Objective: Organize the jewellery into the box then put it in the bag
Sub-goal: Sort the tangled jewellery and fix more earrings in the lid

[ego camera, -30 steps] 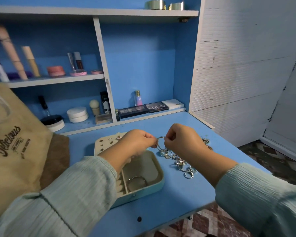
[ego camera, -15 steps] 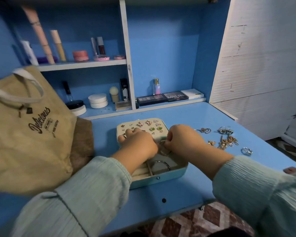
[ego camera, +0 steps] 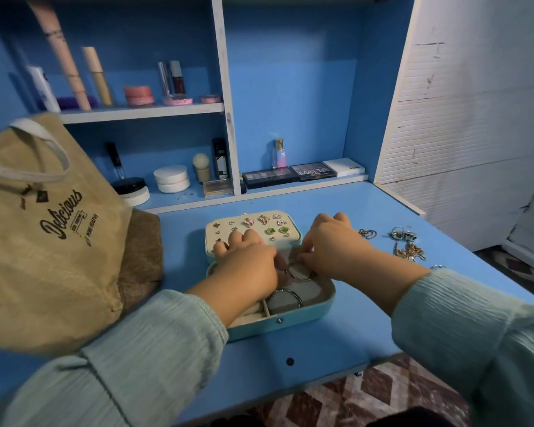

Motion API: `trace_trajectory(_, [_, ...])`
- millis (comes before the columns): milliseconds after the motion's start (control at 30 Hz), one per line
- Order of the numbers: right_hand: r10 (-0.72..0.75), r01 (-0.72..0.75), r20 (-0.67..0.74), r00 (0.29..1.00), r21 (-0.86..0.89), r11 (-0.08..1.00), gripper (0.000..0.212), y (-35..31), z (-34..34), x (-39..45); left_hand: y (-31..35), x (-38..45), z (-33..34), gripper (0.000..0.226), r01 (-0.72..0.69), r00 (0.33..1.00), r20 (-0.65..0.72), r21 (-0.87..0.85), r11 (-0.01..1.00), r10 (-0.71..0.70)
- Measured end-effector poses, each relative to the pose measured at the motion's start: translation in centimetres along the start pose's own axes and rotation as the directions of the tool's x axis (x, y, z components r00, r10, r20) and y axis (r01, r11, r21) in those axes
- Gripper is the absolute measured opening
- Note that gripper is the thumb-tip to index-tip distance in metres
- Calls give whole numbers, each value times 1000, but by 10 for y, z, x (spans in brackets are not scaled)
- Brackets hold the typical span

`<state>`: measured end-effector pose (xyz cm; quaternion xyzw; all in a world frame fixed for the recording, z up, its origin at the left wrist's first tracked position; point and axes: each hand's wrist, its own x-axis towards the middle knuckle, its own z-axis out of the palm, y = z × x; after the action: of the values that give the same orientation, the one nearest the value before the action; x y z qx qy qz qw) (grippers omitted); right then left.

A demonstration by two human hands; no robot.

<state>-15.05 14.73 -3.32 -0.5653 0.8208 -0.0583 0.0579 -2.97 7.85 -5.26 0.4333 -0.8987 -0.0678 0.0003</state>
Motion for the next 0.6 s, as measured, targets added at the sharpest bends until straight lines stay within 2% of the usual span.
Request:
trace_trajectory(100, [-51, 50, 48, 998, 34, 998, 20, 6, -7, -12, 2, -2, -1, 15, 6, 1000, -30, -11, 1000, -7])
trace_trajectory(200, [-62, 64, 70, 996, -15, 998, 23, 5, -6, -19, 5, -5, -3, 17, 6, 999, -32, 9, 1000, -5])
trace_trajectory(367, [-78, 77, -26, 997, -61, 995, 18, 0, 3, -18, 5, -4, -2, 17, 9, 998, -63, 25, 1000, -7])
trace_trajectory(600, [-77, 73, -53, 996, -64, 995, 19, -1, 7, -14, 2, 0, 3, 22, 5, 993, -121, 57, 998, 2])
